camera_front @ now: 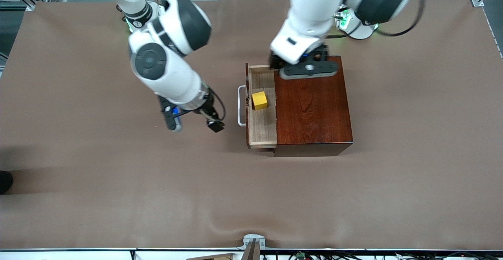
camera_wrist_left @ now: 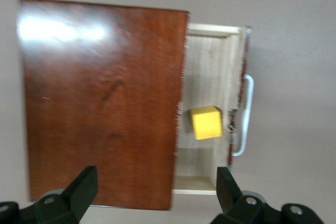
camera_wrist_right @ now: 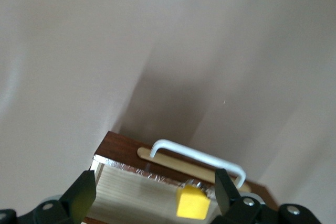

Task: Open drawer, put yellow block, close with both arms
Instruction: 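Withdraw the right gripper while the left gripper reaches the drawer handle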

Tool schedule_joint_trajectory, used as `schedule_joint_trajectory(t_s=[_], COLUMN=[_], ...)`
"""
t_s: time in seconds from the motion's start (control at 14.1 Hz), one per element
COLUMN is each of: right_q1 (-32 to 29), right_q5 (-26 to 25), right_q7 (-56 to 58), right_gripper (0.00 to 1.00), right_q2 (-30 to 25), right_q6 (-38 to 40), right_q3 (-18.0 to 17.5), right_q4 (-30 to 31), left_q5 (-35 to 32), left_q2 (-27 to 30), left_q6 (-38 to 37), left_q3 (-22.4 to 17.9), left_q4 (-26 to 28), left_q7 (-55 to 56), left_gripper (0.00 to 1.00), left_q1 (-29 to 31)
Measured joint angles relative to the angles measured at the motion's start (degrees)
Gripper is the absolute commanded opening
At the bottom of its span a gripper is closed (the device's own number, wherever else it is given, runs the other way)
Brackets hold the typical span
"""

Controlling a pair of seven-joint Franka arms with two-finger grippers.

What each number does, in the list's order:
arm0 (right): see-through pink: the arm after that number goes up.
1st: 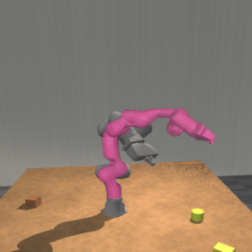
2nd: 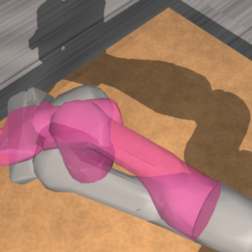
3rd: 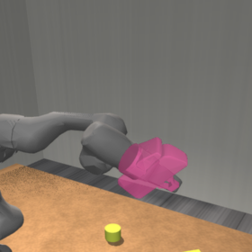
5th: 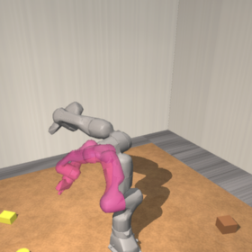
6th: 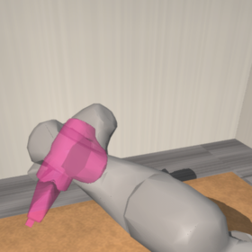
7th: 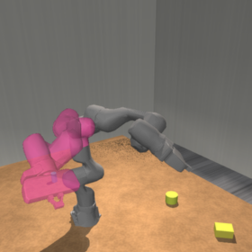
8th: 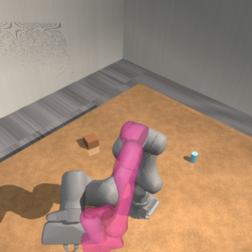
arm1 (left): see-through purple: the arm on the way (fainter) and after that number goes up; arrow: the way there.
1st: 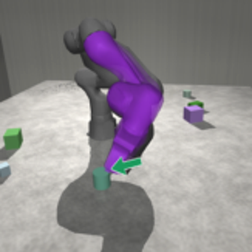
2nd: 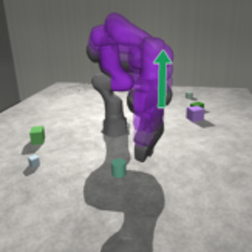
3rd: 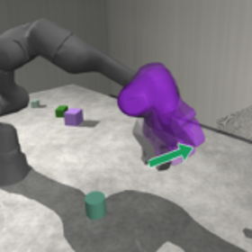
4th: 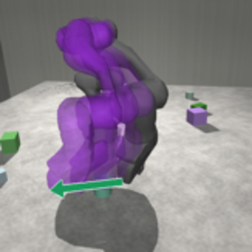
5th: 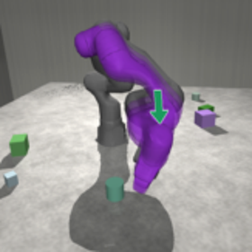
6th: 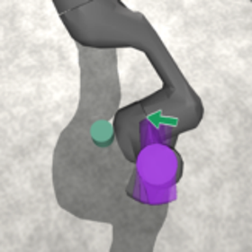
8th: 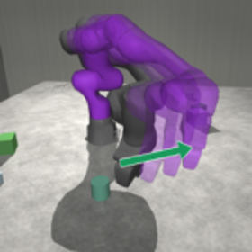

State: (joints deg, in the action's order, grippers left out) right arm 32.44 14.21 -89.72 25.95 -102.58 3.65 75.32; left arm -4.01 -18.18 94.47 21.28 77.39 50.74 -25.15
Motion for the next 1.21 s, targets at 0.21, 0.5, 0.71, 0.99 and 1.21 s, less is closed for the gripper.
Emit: schedule_joint_trajectory(t_s=[0.21,0.5,0.71,0.99,1.21], right_q1=[-2.36,-6.54,-11.13,-13.68,-15.53], right_q5=[-1.69,-3.75,-4.00,-8.10,-10.66], right_q7=[8.66,18.80,27.36,36.54,47.14], right_gripper=[1.00,1.00,1.00,1.00,1.00], right_q2=[-1.44,-3.00,-4.50,-5.75,-7.49], right_q6=[2.98,6.94,8.85,10.57,14.93], right_q3=[0.07,0.21,0.30,0.30,0.34], right_q4=[-0.02,-0.05,-0.09,-0.11,-0.17], left_q5=[-1.31,-1.46,-1.48,-1.48,-1.48], left_q2=[-6.83,-13.83,-18.66,-24.21,-27.58], left_q6=[5.23,12.17,16.68,22.25,25.02], left_q3=[-2.26,-10.25,-15.36,-18.33,-21.10], left_q4=[-3.40,-6.79,-9.78,-12.02,-13.99], left_q7=[9.64,20.92,27.81,38.51,48.90], left_gripper=[1.00,1.00,1.00,1.00,1.00], left_q1=[-6.63,-17.55,-24.05,-27.22,-30.08])
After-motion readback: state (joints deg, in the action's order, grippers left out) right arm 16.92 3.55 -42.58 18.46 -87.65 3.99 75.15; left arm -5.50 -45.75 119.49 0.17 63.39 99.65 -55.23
